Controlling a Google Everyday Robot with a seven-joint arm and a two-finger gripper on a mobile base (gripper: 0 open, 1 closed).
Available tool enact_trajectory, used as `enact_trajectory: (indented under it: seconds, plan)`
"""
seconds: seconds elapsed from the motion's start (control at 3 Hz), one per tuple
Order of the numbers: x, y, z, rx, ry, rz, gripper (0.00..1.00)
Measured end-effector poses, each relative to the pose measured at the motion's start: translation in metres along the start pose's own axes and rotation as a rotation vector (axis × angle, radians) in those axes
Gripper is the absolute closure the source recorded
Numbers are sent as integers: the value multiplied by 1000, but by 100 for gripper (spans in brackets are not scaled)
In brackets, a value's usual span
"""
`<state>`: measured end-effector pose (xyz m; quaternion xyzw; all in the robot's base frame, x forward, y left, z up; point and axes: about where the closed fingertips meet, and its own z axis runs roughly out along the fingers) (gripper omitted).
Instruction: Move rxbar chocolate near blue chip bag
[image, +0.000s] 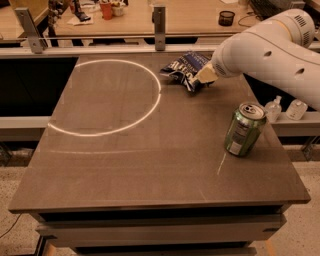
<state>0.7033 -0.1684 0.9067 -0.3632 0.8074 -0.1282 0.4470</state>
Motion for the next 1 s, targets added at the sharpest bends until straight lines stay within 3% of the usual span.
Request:
enact_trajectory:
  seconds: [0.67, 1.0]
  plan:
    - [16, -6, 40, -72, 84, -43, 100]
    - [16, -6, 40, -72, 84, -44, 82]
